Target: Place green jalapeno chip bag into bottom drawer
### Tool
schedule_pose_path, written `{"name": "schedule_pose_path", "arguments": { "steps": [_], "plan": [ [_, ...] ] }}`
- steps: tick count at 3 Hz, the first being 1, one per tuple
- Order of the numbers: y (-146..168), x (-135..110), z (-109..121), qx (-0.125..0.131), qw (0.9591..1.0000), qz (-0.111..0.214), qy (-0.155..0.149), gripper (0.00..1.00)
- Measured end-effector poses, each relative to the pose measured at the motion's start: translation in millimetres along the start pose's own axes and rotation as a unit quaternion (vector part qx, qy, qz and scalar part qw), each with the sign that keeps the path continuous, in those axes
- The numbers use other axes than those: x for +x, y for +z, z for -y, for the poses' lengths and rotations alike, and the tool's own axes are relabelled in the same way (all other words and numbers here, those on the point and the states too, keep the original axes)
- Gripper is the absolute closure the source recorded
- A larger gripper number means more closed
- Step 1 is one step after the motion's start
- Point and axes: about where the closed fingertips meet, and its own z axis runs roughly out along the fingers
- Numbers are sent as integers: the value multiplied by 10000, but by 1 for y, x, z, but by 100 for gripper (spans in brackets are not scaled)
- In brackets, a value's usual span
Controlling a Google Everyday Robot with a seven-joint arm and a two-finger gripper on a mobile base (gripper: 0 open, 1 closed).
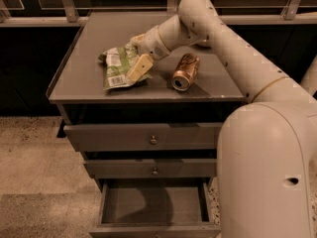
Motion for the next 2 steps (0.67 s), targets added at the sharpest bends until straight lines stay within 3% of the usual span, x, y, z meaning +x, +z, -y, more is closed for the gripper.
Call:
{"name": "schedule_pose_path", "arguments": {
  "steps": [2],
  "plan": [
    [1,1,0,-1,10000,-18,-2,42]
  ]
}}
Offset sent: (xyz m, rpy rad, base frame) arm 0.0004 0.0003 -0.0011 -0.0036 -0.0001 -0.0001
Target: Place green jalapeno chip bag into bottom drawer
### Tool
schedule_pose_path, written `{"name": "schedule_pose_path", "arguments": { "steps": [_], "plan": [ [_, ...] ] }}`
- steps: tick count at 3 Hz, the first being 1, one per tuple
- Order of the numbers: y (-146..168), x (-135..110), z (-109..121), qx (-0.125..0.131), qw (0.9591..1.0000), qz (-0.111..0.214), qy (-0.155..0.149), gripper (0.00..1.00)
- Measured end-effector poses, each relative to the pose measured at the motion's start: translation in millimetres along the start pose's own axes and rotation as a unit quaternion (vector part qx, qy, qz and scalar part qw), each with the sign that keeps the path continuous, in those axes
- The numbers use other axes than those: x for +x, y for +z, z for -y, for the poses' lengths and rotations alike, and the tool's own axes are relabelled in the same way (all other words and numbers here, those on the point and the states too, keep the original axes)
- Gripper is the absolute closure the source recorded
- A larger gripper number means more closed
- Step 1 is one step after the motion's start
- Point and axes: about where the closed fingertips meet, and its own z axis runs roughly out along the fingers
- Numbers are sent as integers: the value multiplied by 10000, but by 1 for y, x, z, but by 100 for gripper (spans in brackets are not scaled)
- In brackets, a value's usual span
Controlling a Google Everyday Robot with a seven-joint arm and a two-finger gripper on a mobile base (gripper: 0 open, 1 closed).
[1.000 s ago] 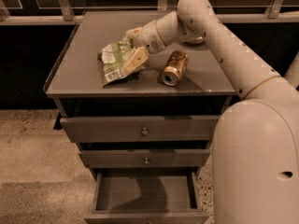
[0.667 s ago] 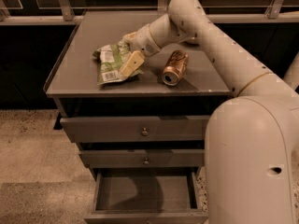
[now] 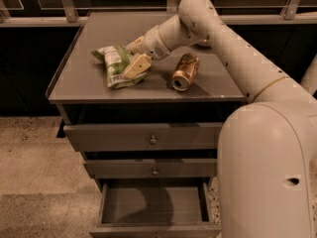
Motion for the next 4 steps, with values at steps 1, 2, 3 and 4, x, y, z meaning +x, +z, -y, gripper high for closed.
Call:
{"name": "schedule_pose_path", "arguments": {
  "steps": [1,2,3,4],
  "plan": [
    [0,0,0,0,10000,0,0,65],
    [0,0,0,0,10000,0,0,88],
    [0,0,0,-1,10000,1,0,100],
    [1,-4,-16,-273,9994,193,-42,100]
  ]
}}
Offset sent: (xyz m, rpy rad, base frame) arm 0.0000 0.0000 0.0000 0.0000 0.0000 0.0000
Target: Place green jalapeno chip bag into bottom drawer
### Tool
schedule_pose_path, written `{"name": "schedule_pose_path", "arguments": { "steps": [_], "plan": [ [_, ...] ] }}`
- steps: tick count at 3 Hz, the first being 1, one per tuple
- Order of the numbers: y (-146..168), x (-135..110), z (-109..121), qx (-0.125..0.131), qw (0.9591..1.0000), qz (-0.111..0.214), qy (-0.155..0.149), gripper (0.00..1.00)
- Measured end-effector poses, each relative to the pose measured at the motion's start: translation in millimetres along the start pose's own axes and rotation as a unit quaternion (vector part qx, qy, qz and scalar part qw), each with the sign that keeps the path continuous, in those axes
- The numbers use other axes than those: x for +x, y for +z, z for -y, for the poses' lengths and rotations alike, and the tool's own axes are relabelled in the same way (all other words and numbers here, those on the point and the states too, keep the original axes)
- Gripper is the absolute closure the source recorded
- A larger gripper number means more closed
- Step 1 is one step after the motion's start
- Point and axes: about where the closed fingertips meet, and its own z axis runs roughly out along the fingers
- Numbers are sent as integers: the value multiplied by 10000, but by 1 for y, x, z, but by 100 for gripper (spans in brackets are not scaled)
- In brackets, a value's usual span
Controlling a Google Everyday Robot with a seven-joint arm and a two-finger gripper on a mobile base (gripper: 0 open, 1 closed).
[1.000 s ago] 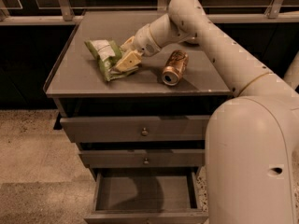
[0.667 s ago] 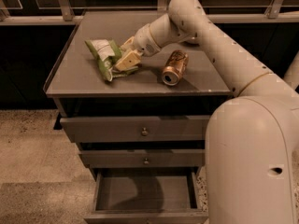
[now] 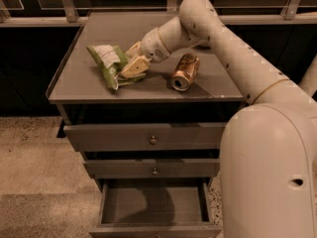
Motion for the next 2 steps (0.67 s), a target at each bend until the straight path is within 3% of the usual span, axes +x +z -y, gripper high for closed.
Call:
{"name": "schedule_pose_path", "arguments": {
  "steps": [1,2],
  "plan": [
    [-10,-16,-24,-269,9994,168,-115,100],
    [-33,-28,-56,-392,9992,8,-73,100]
  ]
}}
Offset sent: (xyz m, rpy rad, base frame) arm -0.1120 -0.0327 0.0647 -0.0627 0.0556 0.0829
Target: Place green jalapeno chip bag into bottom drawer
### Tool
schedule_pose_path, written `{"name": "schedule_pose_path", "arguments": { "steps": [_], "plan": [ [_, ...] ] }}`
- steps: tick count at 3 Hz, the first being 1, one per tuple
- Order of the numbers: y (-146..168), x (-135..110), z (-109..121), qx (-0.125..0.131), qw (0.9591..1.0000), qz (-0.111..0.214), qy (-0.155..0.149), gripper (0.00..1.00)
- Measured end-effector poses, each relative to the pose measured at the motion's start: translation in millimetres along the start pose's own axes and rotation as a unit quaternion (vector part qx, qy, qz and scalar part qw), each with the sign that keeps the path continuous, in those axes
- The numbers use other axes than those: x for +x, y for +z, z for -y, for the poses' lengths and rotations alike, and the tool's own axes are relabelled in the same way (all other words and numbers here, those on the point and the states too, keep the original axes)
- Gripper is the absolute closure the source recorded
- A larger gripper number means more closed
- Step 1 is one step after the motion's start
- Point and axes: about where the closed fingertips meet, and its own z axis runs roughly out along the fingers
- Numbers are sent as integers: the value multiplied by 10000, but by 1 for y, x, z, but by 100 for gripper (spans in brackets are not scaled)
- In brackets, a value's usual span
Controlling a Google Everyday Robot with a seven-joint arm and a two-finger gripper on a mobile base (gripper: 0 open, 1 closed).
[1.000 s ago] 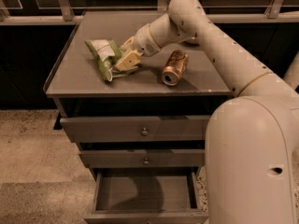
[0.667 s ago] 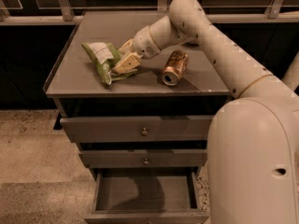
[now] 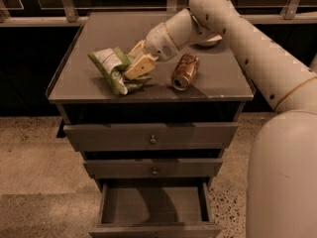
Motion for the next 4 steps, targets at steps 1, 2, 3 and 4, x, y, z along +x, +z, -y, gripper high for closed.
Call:
{"name": "schedule_pose_path", "arguments": {
  "steps": [1,2,3,4],
  "plan": [
    [-22,-12,-40,10,9997,-177,192,100],
    [-30,-14,-73,-81,9988,-252,412,100],
    [-30,-14,-73,-82,9988,-252,412,100],
    [-28,-10,-86,-50,9987,-196,462,100]
  ]
}}
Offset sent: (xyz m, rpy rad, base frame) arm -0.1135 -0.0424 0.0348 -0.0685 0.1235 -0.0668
